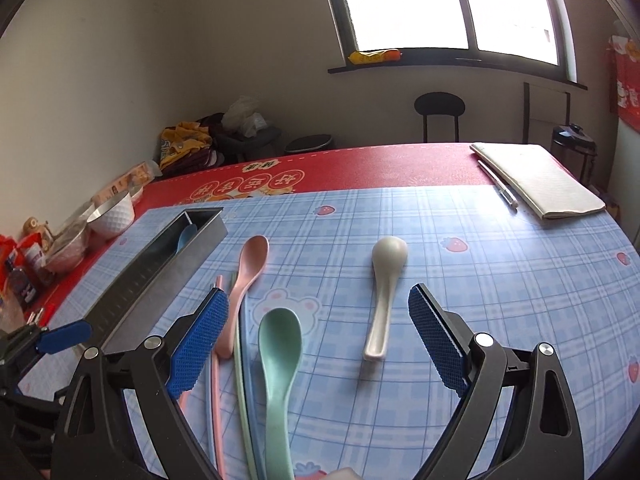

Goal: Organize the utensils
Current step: 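Move the left tool back over the remaining chopsticks, then grasp the pink chopstick with the left tool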

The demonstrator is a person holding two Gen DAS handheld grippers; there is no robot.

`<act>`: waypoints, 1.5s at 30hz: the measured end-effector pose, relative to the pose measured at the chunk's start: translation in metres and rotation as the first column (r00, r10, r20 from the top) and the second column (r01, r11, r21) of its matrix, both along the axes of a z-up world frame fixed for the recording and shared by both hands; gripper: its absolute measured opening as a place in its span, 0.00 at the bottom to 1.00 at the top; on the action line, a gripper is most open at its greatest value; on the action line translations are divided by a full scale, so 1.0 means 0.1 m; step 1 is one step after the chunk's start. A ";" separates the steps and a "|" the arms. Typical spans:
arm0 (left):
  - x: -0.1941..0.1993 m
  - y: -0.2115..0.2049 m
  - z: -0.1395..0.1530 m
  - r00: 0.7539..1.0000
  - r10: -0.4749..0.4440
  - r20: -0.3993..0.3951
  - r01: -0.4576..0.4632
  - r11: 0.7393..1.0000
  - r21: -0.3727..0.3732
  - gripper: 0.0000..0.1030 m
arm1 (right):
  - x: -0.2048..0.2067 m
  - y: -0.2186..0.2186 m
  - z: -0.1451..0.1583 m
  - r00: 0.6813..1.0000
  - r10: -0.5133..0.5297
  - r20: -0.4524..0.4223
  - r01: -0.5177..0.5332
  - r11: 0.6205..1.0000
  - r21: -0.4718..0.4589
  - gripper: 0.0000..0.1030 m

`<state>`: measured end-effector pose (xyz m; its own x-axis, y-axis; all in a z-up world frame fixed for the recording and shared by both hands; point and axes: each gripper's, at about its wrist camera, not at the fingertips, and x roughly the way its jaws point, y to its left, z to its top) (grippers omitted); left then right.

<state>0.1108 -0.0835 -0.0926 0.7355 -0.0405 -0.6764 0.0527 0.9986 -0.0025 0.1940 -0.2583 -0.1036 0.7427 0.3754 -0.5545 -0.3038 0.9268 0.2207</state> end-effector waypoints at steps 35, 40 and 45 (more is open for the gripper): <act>0.43 0.08 -0.55 0.972 -0.050 -0.231 0.043 0.998 -0.035 0.09 | -0.04 -0.21 0.04 0.998 -0.060 0.004 0.060 0.997 0.056 0.86; 0.41 0.00 -0.56 0.976 -0.049 -0.211 0.057 0.998 0.031 0.09 | -0.06 -0.20 0.06 0.998 -0.056 0.012 0.055 0.997 0.059 0.86; 0.45 -0.02 -0.57 0.980 -0.031 -0.197 0.039 0.998 0.040 0.10 | -0.05 -0.19 0.06 0.999 -0.052 0.008 0.052 0.997 0.056 0.86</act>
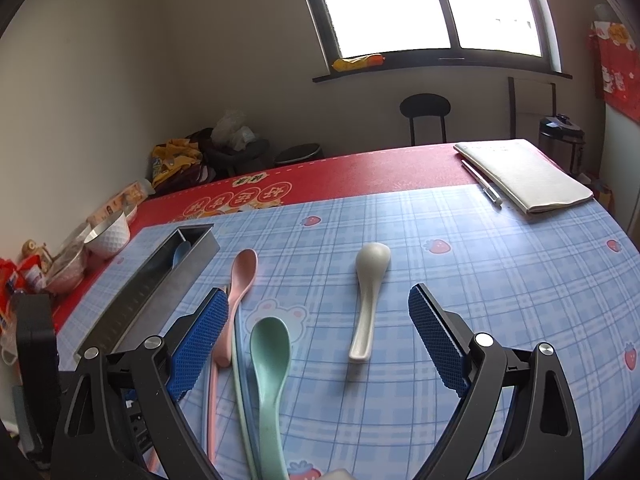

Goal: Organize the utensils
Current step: 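Grasp the pink chopstick with the left tool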

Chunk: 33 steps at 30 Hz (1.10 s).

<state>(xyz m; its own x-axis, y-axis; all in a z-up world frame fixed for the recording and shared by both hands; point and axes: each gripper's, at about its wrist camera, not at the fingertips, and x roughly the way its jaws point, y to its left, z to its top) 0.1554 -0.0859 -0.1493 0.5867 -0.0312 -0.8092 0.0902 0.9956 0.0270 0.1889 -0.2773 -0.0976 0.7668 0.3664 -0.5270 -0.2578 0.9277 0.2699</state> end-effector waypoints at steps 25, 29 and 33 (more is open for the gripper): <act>-0.03 0.00 -0.02 0.998 0.013 0.058 -0.013 1.000 0.013 0.07 | 0.05 0.06 -0.09 0.998 0.026 -0.053 -0.027 1.000 -0.012 0.86; -0.05 0.14 -0.01 0.998 0.032 0.060 -0.027 0.997 -0.076 0.06 | 0.06 0.07 -0.11 0.997 0.038 -0.065 -0.039 0.999 -0.005 0.86; -0.13 0.14 0.06 0.992 0.034 0.121 -0.023 0.996 -0.088 0.06 | 0.07 0.10 -0.14 0.996 0.057 -0.074 -0.057 0.998 -0.007 0.86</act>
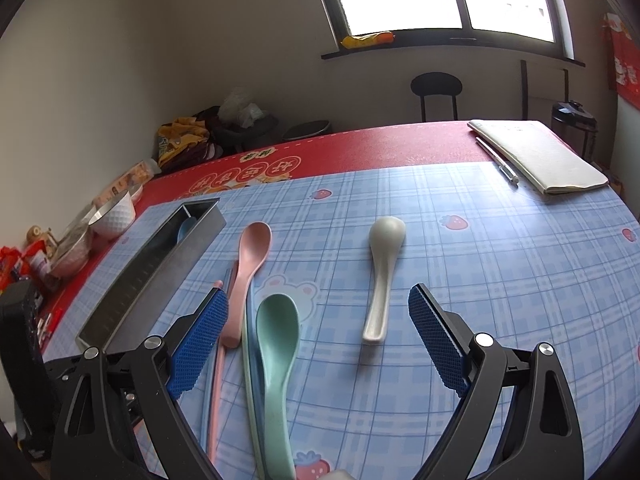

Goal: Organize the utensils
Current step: 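Grasp the pink chopstick with the left tool, then lift the pink chopstick with the left tool while the right tool grasps the green spoon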

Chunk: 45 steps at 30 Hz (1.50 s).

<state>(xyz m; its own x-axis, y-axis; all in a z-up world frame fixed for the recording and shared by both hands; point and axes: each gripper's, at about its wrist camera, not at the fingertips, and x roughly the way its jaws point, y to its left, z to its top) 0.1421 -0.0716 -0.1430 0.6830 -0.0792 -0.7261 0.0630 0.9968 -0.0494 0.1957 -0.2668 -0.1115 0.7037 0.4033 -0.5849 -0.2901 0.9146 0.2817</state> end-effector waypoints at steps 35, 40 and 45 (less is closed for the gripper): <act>-0.14 0.20 0.12 0.996 -0.005 0.089 0.018 0.990 -0.143 0.06 | -0.08 0.25 -0.49 0.944 0.165 -0.286 -0.164 0.986 0.029 0.26; -0.14 0.21 0.13 0.996 -0.010 0.091 0.024 0.988 -0.151 0.06 | -0.05 0.28 -0.50 0.945 0.152 -0.290 -0.153 0.988 0.021 0.17; -0.15 0.23 0.12 0.996 -0.016 0.093 0.031 0.986 -0.162 0.06 | -0.07 0.28 -0.49 0.952 0.136 -0.273 -0.141 0.990 0.004 0.17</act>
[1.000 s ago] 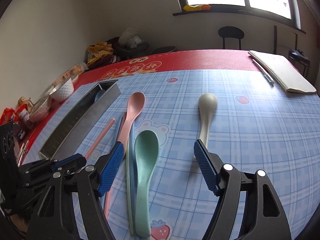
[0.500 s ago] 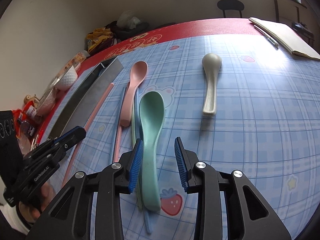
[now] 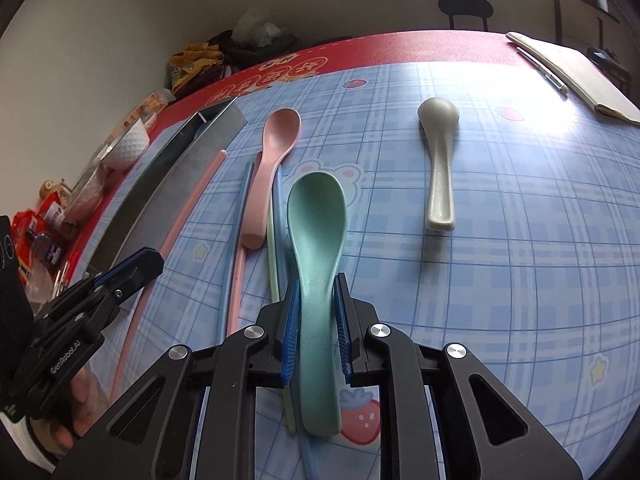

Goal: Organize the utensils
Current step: 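Lift the pink chopstick with the left tool while the right tool grasps the green spoon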

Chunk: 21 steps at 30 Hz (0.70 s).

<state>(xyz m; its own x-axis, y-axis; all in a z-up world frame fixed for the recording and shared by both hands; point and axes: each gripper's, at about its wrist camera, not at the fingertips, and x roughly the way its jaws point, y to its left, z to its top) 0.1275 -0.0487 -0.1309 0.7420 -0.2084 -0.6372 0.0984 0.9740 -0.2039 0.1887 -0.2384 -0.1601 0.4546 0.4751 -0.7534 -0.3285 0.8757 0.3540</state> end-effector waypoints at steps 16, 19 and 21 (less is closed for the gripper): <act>-0.11 0.36 0.42 0.999 -0.013 0.049 0.021 0.988 -0.152 0.05 | 0.21 0.13 0.56 0.984 -0.120 0.128 0.076 0.949 0.307 0.16; -0.10 0.56 0.60 0.998 0.019 0.060 -0.009 0.986 -0.166 0.06 | 0.30 0.31 0.61 0.985 -0.104 0.141 0.052 0.941 0.333 0.16; -0.05 0.71 0.66 0.998 0.050 0.045 -0.042 0.983 -0.177 0.06 | 0.32 0.42 0.62 0.984 -0.093 0.153 0.037 0.942 0.335 0.16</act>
